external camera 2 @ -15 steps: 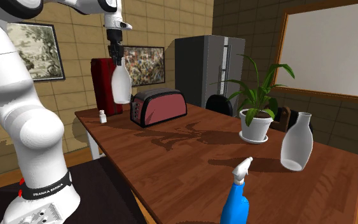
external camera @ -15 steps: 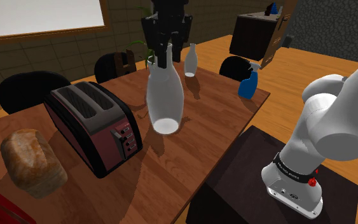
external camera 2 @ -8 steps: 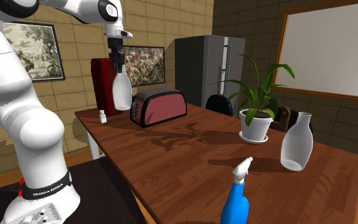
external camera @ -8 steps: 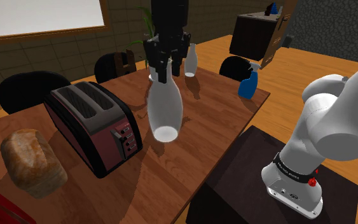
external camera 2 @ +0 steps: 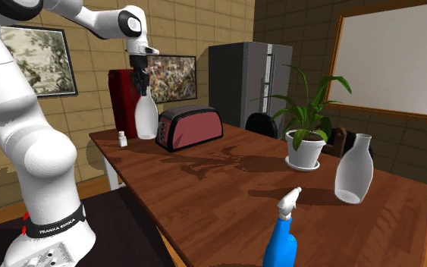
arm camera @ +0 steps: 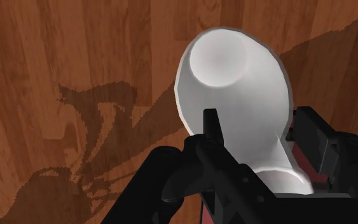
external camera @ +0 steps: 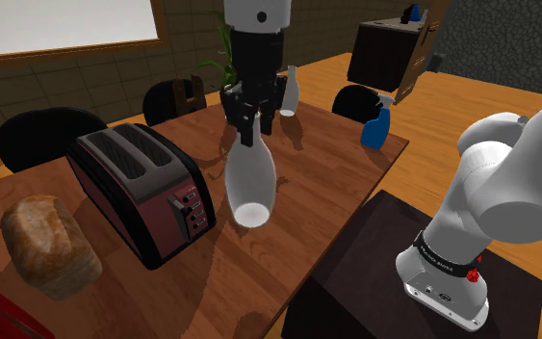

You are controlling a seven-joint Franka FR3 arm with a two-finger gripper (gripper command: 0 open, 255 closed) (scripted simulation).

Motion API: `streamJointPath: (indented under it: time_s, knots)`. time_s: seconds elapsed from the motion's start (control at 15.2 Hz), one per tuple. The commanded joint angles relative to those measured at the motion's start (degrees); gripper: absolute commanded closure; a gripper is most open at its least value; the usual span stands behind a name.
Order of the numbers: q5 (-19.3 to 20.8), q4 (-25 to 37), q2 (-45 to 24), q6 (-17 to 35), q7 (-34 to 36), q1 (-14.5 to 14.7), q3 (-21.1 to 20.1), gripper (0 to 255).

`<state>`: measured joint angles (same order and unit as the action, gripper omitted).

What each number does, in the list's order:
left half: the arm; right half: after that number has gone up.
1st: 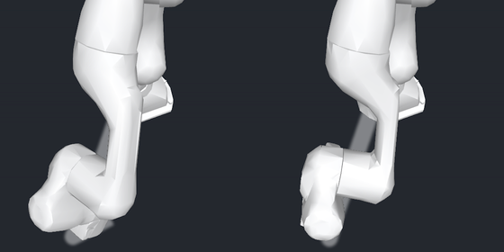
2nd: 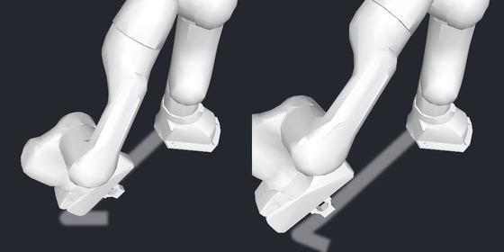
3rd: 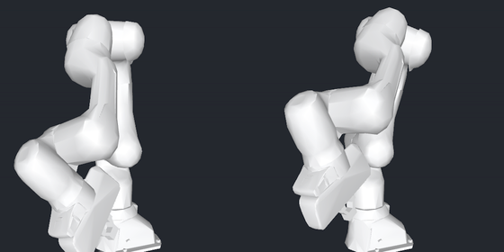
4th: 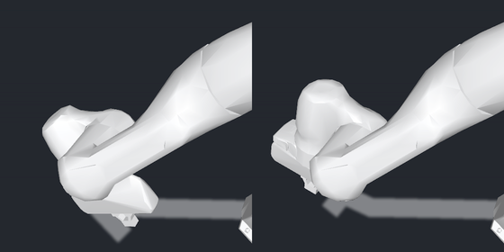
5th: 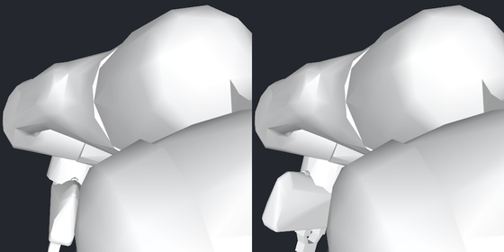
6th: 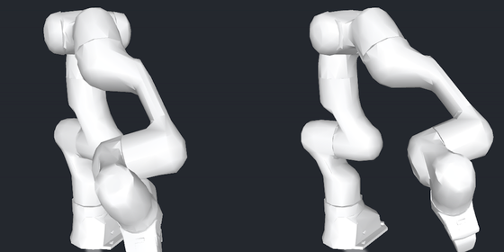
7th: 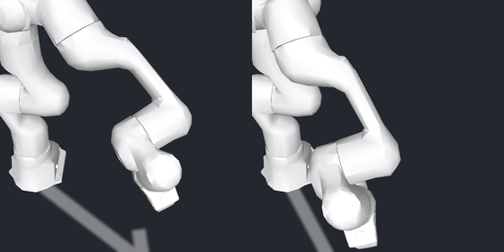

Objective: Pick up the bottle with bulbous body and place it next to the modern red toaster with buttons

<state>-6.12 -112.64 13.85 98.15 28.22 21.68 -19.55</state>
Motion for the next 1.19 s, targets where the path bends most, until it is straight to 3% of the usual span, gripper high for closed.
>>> streamJointPath:
  time_s: [0.0,1.12]
  knots:
    - [-0.04,-1.64,-0.05,1.75,0.01,0.06,-0.13,255]
    - [-0.09,-13.16,-1.75,14.91,-0.07,0.36,-1.01,255]
